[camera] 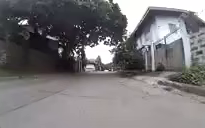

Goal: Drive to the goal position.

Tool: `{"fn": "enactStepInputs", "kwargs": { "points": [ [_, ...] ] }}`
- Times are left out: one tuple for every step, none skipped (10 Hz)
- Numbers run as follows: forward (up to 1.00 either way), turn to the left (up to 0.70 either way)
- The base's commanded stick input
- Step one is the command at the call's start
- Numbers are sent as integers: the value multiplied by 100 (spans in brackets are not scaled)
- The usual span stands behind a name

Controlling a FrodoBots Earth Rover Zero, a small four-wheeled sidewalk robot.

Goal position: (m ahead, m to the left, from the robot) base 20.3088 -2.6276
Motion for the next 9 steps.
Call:
{"fn": "enactStepInputs", "kwargs": {
  "points": [
    [100,0],
    [100,0],
    [100,0],
    [100,0],
    [100,0],
    [100,0],
    [100,0],
    [100,0],
    [100,0]
  ]
}}
